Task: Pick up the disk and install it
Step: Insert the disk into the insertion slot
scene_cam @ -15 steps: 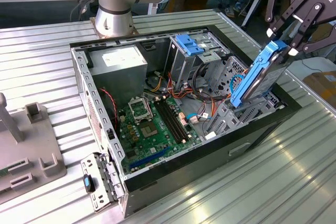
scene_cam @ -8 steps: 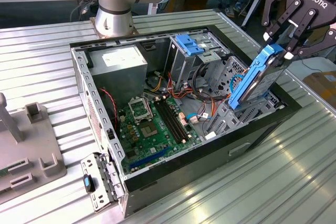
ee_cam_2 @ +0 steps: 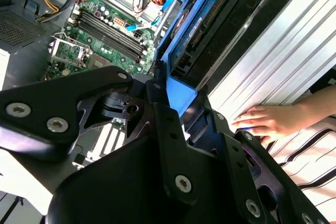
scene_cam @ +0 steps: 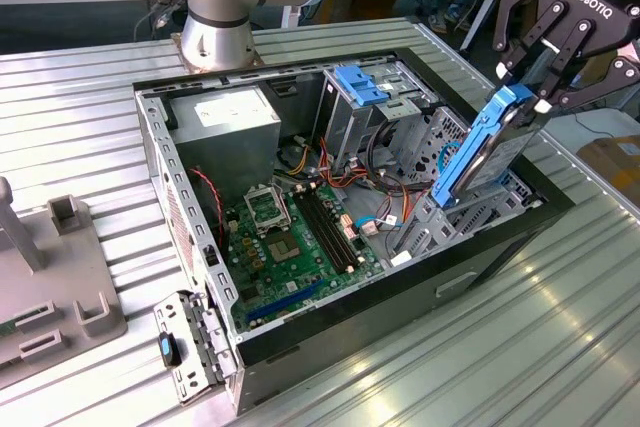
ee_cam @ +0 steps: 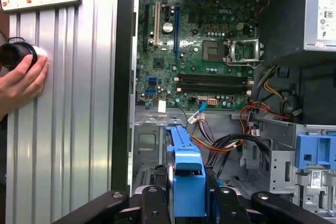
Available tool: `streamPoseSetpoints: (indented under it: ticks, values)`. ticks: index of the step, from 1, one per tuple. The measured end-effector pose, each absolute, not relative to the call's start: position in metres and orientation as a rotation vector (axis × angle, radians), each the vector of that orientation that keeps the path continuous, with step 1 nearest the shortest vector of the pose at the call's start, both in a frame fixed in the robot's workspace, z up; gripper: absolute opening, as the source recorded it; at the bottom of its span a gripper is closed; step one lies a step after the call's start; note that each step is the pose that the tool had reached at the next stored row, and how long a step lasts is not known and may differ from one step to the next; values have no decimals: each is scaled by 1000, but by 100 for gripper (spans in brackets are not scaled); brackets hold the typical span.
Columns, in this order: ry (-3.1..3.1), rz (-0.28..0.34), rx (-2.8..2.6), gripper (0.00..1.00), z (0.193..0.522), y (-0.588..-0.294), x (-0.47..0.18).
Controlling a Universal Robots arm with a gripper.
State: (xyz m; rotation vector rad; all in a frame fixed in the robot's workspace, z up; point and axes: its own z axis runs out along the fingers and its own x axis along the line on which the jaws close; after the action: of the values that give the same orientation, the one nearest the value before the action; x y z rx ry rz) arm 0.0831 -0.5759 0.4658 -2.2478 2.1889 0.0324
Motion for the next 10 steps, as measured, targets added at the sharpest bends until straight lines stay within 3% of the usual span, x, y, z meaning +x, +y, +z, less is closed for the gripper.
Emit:
streamPoseSetpoints:
  ticks: [10]
  values:
    - [2209,32,-2228,36,448,-576,83]
